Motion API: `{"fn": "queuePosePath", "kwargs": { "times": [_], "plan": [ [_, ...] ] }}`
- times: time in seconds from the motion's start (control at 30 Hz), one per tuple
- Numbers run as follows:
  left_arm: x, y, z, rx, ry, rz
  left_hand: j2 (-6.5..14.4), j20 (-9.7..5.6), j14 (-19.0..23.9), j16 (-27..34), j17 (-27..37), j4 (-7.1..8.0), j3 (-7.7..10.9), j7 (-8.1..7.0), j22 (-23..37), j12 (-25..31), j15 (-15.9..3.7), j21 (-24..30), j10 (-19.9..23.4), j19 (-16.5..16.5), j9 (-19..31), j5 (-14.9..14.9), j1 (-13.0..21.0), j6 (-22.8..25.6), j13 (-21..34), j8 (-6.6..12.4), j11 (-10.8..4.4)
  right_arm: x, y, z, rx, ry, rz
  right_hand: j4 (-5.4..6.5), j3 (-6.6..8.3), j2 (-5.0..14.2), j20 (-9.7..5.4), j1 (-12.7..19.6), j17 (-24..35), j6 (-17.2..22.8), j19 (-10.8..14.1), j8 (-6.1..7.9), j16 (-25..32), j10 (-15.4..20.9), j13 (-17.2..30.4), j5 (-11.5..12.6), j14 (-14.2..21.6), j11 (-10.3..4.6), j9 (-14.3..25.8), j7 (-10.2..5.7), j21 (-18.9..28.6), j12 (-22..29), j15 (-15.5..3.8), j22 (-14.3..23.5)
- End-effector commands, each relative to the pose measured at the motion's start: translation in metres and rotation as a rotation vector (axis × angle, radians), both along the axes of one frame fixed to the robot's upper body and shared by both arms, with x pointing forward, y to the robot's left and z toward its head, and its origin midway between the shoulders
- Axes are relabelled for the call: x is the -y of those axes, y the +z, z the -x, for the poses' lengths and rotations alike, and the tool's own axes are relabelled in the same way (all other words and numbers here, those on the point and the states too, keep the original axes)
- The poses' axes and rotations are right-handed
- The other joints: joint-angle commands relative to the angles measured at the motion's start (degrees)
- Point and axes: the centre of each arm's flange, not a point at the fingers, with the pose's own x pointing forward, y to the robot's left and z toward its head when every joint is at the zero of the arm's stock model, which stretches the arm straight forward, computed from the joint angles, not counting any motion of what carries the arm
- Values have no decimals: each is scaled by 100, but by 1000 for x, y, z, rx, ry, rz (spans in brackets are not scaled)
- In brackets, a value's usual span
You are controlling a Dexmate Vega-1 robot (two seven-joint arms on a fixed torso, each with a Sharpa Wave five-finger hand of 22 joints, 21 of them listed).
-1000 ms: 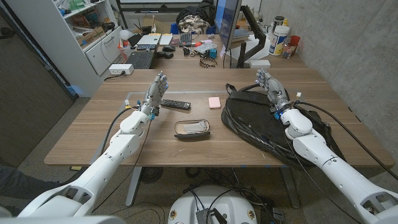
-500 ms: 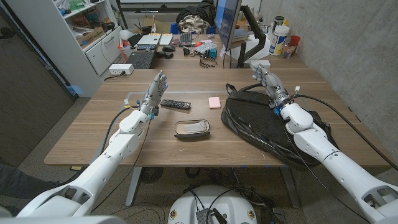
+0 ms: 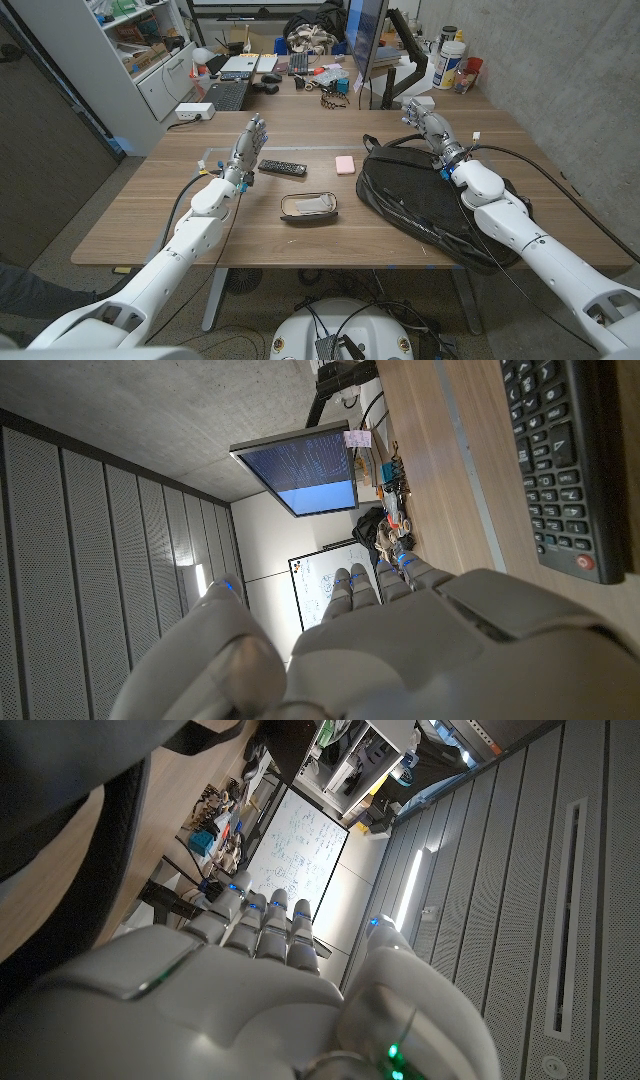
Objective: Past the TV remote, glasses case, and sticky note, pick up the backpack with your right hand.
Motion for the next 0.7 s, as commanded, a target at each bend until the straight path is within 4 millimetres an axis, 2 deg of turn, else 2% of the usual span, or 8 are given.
{"fn": "queuePosePath", "kwargs": {
  "times": [0.03,0.37,0.7],
  "plan": [
    [-1,3,4,-2,16,-15,31,-95,6,46,33,-18,-14,16,30,44,-3,27,4,-18,8,32,41,53,27,26,7,1,5,-5,7,10,38,-33,36,12,-92,77,15,37,63,-13,22,49,24,5,51,-7,23,-11,-5,18,-19,29],
    [0,7,7,-6,20,-24,51,-90,8,41,32,-22,-15,18,30,43,-5,26,14,-19,8,34,56,78,27,30,6,5,15,-1,49,0,75,-45,34,5,-108,82,15,55,113,-12,26,93,25,4,97,-10,24,-33,-23,23,-43,29],
    [4,10,10,-12,16,-39,68,-86,14,39,32,-27,-16,23,30,40,-4,26,15,-17,9,35,70,85,27,26,-2,8,18,0,65,-18,149,-137,91,35,-103,214,-5,73,160,-9,16,106,27,19,142,-1,25,-39,-51,14,-33,27]
  ]
}}
